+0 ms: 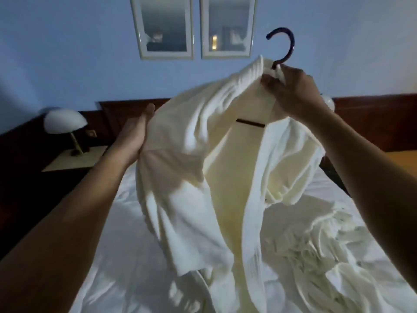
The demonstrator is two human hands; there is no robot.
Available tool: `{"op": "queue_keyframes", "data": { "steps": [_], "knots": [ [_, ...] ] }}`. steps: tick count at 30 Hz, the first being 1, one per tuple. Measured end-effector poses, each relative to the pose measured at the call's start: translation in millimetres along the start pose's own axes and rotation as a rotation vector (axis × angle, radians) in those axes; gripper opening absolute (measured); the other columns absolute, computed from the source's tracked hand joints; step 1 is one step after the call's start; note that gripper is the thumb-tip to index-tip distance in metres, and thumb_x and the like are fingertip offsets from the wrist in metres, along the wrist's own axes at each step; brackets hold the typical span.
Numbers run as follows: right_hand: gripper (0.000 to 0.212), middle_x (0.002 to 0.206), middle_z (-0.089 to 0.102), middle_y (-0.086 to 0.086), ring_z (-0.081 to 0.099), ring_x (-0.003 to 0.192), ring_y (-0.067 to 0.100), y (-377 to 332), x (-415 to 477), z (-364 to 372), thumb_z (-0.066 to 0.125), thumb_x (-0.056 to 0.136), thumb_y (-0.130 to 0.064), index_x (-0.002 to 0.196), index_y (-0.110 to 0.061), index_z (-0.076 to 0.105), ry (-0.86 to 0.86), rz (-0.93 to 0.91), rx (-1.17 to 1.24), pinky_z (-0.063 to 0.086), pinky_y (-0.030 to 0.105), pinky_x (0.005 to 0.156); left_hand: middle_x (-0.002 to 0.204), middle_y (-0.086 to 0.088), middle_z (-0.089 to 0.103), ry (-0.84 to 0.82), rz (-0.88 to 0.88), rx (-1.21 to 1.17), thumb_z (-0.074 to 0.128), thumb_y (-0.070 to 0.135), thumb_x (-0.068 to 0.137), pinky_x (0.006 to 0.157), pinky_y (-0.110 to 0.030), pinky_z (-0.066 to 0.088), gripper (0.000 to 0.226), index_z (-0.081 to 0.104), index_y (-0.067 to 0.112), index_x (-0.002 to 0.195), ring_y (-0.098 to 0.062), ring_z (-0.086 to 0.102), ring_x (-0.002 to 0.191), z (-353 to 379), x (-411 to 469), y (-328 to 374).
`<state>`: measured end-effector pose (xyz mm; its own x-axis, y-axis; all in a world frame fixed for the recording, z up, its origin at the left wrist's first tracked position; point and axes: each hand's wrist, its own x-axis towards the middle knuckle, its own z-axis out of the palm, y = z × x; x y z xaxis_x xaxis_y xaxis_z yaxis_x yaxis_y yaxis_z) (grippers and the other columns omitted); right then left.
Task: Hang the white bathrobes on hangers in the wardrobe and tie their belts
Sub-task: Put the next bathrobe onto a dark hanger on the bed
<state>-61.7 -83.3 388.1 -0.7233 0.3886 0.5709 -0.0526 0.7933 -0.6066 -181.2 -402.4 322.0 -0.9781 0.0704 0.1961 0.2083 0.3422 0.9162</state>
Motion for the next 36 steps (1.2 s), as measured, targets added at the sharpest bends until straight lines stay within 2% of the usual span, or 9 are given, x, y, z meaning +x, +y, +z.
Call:
{"op": "queue_keyframes", "data": {
  "steps": [6, 9, 12, 16, 19, 26, 30, 33, 36],
  "knots": [
    [0.029, 0.094, 0.068, 0.004, 0.062, 0.091, 0.025, -68, 24, -52, 0.057, 0.096, -0.045, 0.098, -0.019, 0.068, 0.085, -0.16, -0.037, 0.04, 0.031, 0.071, 0.118, -0.021, 0.068, 0.256, 0.209, 0.223, 0.056, 0.049, 0.1, 0.087, -0.037, 0.045, 0.046, 0.07, 0.005, 0.106, -0.036, 0.062, 0.111, -23, 17, 75],
    [0.022, 0.091, 0.067, 0.003, 0.062, 0.093, 0.028, -85, 21, -41, 0.055, 0.097, -0.045, 0.088, -0.025, 0.062, 0.045, -0.209, -0.072, 0.043, 0.035, 0.073, 0.099, -0.011, 0.067, 0.39, 0.486, 0.133, 0.059, 0.047, 0.098, 0.072, -0.031, 0.038, 0.037, 0.057, 0.01, 0.102, -0.031, 0.062, 0.093, -9, -13, 86],
    [0.023, 0.084, 0.065, -0.003, 0.063, 0.091, 0.027, -98, 18, -23, 0.055, 0.093, -0.049, 0.079, -0.032, 0.059, 0.043, -0.237, -0.086, 0.05, 0.039, 0.077, 0.101, -0.005, 0.061, 0.248, 0.618, 0.143, 0.067, 0.062, 0.088, 0.071, -0.032, 0.046, 0.056, 0.046, 0.017, 0.113, -0.021, 0.059, 0.087, 30, -61, 67],
    [0.028, 0.075, 0.062, -0.006, 0.06, 0.083, 0.026, -106, 26, -28, 0.053, 0.091, -0.052, 0.074, -0.031, 0.057, 0.083, -0.254, -0.099, 0.047, 0.039, 0.072, 0.107, -0.018, 0.066, 0.142, 0.34, 0.423, 0.07, 0.029, 0.092, 0.083, -0.04, 0.052, 0.04, 0.057, 0.004, 0.119, -0.036, 0.065, 0.098, 47, -54, -10],
    [0.034, 0.086, 0.067, 0.004, 0.062, 0.086, 0.031, -86, 33, -40, 0.052, 0.09, -0.053, 0.093, -0.021, 0.062, 0.081, -0.256, -0.159, 0.052, 0.044, 0.076, 0.091, -0.004, 0.068, -0.018, 0.157, 0.011, 0.068, 0.024, 0.093, 0.07, -0.03, 0.045, 0.013, 0.073, 0.015, 0.102, -0.027, 0.064, 0.088, -1, -25, -18],
    [0.016, 0.093, 0.07, 0.007, 0.066, 0.093, 0.029, -12, 22, -42, 0.062, 0.096, -0.034, 0.097, -0.019, 0.069, -0.108, -0.123, -0.084, 0.045, 0.034, 0.07, 0.073, -0.001, 0.057, 0.265, 0.307, -0.275, 0.069, 0.024, 0.092, 0.059, -0.029, 0.033, 0.015, 0.064, 0.02, 0.078, -0.019, 0.049, 0.071, -64, 15, 64],
    [0.018, 0.094, 0.071, 0.004, 0.065, 0.091, 0.025, -15, 20, -53, 0.062, 0.094, -0.035, 0.099, -0.021, 0.071, 0.052, -0.107, 0.088, 0.045, 0.032, 0.072, 0.069, 0.003, 0.058, 0.225, 0.4, 0.199, 0.072, 0.042, 0.089, 0.059, -0.029, 0.035, 0.028, 0.063, 0.018, 0.08, -0.015, 0.051, 0.064, -70, 21, 63],
    [0.019, 0.089, 0.068, 0.002, 0.062, 0.087, 0.023, -20, 16, -52, 0.062, 0.094, -0.034, 0.098, -0.017, 0.07, 0.104, -0.107, 0.116, 0.044, 0.027, 0.067, 0.099, -0.002, 0.068, 0.018, 0.241, 0.657, 0.076, 0.04, 0.08, 0.07, -0.031, 0.045, 0.027, 0.067, 0.024, 0.1, -0.022, 0.062, 0.088, -70, 19, 51],
    [0.02, 0.083, 0.065, 0.001, 0.059, 0.081, 0.02, -31, 8, -33, 0.061, 0.094, -0.034, 0.089, -0.014, 0.065, 0.007, -0.148, 0.105, 0.042, 0.029, 0.064, 0.128, 0.001, 0.054, -0.043, 0.408, 0.551, 0.07, 0.034, 0.084, 0.095, -0.037, 0.047, 0.049, 0.055, 0.03, 0.13, -0.017, 0.056, 0.113, -47, 0, 62]
  ]
}}
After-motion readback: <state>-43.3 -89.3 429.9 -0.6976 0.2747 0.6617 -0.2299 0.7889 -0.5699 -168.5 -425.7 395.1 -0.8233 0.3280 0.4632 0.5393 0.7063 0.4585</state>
